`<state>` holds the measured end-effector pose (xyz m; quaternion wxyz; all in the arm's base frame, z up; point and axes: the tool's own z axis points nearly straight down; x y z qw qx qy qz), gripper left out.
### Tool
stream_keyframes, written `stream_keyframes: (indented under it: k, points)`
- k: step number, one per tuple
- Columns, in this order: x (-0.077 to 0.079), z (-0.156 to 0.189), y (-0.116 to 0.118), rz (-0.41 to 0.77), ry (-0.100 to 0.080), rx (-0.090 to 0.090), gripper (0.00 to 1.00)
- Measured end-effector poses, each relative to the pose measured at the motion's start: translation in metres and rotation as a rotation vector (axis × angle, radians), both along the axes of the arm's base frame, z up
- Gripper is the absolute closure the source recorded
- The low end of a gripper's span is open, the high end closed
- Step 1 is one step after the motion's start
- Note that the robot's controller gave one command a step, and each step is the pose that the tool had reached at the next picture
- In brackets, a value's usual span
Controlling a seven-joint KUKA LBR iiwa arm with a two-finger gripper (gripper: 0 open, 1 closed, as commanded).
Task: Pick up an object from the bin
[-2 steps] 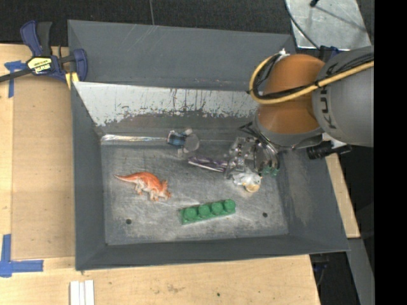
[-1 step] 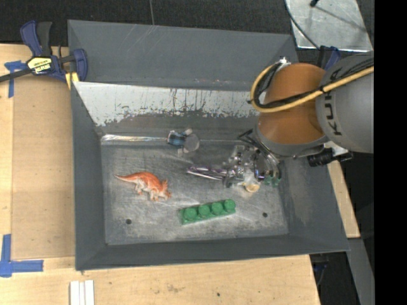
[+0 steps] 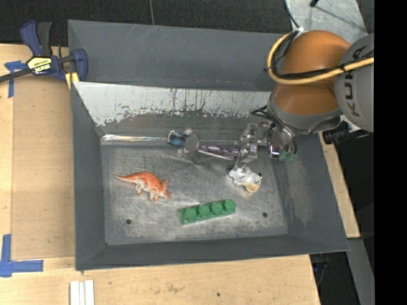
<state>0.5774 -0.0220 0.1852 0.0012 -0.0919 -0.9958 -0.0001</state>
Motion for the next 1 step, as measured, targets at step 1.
stream_keyframes:
  k: [1]
  points:
    - [0.0052,0.0259,0.0206,-0.005,-0.012,-0.002,1.0]
